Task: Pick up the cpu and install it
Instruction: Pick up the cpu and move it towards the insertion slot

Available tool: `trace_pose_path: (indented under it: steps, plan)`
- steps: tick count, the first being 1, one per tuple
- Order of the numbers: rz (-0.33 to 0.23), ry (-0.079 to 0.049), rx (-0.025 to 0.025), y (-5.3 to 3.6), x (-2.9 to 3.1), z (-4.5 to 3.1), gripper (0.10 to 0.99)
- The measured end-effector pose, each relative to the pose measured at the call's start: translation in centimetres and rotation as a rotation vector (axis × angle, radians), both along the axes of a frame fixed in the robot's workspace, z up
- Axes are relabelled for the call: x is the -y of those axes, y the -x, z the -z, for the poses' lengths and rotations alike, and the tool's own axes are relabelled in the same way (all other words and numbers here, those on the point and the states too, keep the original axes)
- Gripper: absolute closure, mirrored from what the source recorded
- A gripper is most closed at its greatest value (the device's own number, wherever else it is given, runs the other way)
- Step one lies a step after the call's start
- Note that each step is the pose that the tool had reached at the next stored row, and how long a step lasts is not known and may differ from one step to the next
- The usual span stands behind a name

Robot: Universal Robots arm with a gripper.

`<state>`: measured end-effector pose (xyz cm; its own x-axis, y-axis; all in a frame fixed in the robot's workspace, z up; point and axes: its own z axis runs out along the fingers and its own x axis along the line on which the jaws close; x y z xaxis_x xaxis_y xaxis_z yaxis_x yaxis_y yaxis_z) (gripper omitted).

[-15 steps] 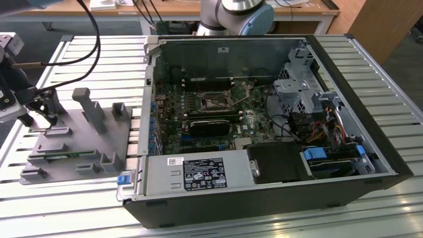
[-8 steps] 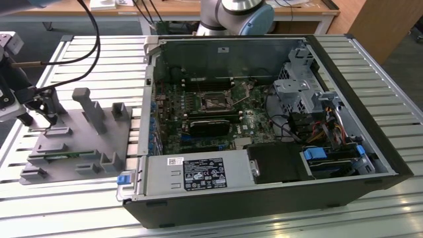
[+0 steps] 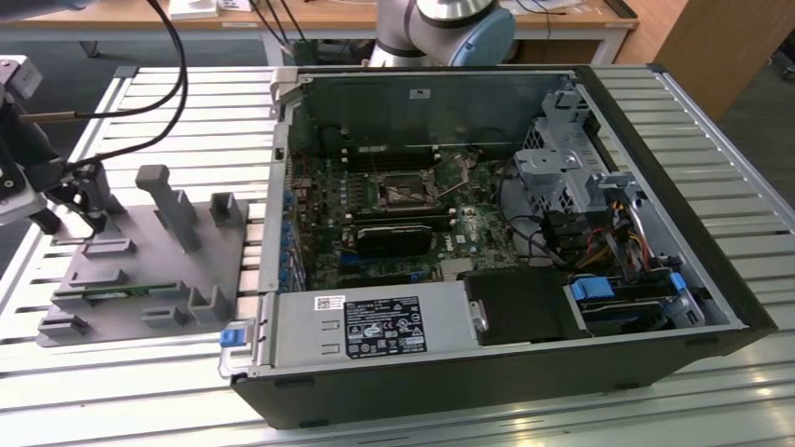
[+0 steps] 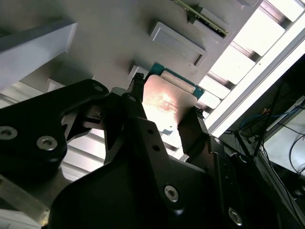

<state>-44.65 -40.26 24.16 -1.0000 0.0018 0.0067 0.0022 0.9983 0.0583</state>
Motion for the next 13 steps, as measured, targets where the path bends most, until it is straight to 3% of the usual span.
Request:
trace_pose_path:
  steps: [13]
  plan:
    - [0.0, 0.0, 0.0002, -0.01, -0.07, -0.84, 0.545]
